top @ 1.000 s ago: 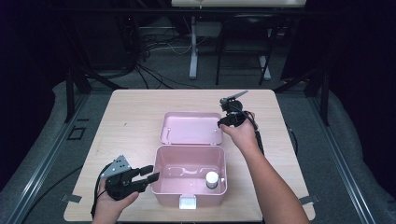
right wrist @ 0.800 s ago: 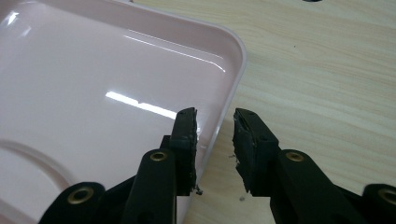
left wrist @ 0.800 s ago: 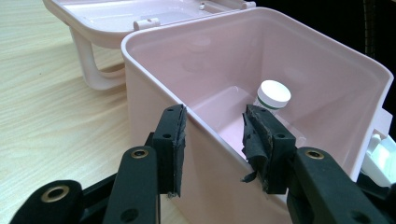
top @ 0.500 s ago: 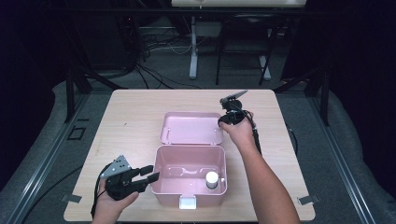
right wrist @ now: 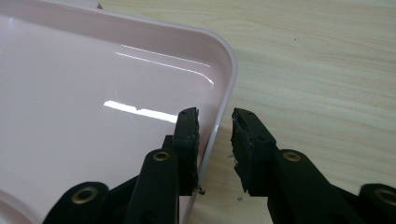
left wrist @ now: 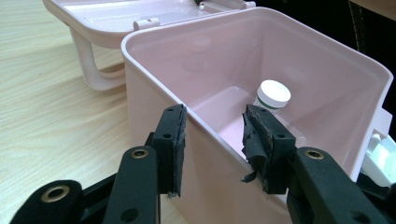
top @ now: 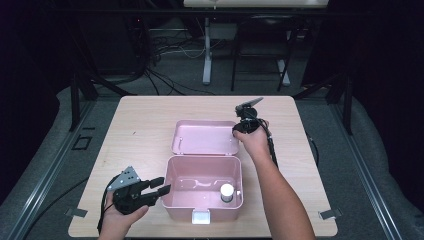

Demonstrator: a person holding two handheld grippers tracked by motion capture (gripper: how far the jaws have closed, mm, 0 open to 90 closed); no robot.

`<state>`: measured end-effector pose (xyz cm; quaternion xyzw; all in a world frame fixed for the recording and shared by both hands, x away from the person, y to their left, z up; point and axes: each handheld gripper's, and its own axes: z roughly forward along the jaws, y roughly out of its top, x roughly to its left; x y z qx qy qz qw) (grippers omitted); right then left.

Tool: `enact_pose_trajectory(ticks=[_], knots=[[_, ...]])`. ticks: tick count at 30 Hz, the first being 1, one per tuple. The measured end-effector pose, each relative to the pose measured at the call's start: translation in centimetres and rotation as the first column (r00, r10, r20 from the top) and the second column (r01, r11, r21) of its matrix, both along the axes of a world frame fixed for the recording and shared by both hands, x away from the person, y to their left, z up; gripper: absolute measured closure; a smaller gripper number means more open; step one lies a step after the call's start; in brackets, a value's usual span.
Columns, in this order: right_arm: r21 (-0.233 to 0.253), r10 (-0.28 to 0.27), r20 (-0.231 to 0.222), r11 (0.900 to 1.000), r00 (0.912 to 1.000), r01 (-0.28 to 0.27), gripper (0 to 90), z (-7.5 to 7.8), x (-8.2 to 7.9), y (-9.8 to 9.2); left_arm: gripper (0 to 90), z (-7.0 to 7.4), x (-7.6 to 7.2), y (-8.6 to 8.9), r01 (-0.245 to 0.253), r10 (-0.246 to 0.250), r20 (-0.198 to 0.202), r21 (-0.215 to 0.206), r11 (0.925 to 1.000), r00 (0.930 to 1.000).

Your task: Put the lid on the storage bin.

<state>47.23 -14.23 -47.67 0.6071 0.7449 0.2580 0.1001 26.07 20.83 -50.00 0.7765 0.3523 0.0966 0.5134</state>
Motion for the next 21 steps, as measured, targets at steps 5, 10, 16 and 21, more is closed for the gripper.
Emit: enact_pose_trajectory(ticks=[5, 10, 16, 21], knots=[[0.004, -0.002, 0.001, 1.000, 1.0000, 0.002, 72.4, -0.08, 0.11, 0.15, 59.3, 0.00, -0.01, -0.02, -0.002, 0.002, -0.002, -0.003, 1.0000, 1.0000], [0.013, -0.015, -0.003, 1.000, 0.9999, 0.015, 76.3, -0.21, 0.14, 0.36, 59.3, -0.02, -0.02, -0.01, -0.002, 0.002, -0.003, -0.005, 1.0000, 1.0000], [0.016, -0.028, -0.002, 0.999, 0.9996, 0.029, 79.8, -0.10, 0.10, 0.24, 59.2, -0.01, 0.01, 0.00, 0.001, -0.001, 0.001, 0.000, 1.0000, 1.0000], [0.017, -0.031, -0.003, 0.999, 0.9995, 0.031, 80.2, -0.05, 0.04, 0.23, 59.2, -0.02, -0.01, -0.03, -0.003, 0.003, 0.000, -0.004, 1.0000, 1.0000]])
